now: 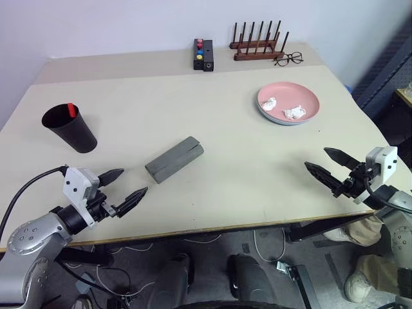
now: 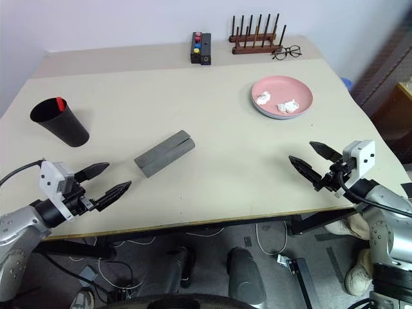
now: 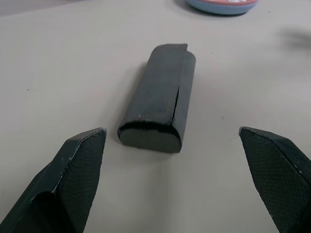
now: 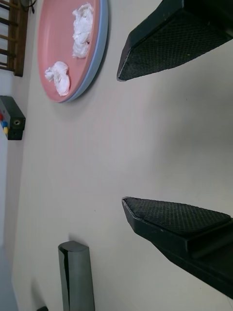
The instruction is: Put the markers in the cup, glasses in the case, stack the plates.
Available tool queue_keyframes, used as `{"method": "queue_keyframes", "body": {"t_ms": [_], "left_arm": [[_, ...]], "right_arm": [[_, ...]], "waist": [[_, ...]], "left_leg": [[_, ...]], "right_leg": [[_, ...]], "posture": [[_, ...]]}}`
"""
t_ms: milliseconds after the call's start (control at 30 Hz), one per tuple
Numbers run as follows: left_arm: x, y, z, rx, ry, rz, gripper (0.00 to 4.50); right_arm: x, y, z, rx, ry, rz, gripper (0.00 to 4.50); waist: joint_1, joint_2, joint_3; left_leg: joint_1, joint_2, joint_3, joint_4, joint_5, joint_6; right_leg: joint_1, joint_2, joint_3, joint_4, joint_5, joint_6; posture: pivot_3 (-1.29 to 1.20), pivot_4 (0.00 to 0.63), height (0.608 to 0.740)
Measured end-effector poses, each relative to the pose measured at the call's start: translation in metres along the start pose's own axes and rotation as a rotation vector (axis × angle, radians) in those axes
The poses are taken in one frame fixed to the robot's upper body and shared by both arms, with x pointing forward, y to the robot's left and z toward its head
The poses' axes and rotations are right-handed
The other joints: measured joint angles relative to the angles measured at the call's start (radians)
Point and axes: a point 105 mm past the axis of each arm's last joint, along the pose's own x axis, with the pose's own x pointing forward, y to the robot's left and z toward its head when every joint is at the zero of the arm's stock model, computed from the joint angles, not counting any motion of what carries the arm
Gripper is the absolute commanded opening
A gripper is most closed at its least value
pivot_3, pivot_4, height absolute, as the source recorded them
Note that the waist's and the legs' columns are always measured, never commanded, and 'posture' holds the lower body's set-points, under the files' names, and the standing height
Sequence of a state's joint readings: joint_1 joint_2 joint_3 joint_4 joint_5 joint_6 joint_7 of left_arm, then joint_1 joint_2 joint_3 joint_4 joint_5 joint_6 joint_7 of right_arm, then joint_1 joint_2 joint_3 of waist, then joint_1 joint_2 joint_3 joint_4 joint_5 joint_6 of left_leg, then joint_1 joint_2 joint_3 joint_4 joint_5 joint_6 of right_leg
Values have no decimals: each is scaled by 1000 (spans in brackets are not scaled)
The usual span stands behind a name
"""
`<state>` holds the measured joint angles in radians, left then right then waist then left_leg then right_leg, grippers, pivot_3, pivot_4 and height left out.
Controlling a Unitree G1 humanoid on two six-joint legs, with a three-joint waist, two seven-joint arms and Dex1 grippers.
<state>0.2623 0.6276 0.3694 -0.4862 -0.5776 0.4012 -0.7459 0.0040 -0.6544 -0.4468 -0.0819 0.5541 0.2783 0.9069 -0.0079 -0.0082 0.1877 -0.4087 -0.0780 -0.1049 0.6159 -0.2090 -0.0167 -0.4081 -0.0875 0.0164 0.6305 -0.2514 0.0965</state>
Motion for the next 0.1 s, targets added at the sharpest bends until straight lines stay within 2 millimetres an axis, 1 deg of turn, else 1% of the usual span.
{"method": "queue_keyframes", "body": {"t_ms": [100], "left_arm": [[0,-2,0,2,1,-7,4500]], "right_arm": [[0,0,0,0,1,0,3865]], "waist": [[0,0,0]], "left_leg": [[0,0,0,0,0,0]], "right_leg": [[0,0,0,0,0,0]], "posture": [[0,150,740]]}}
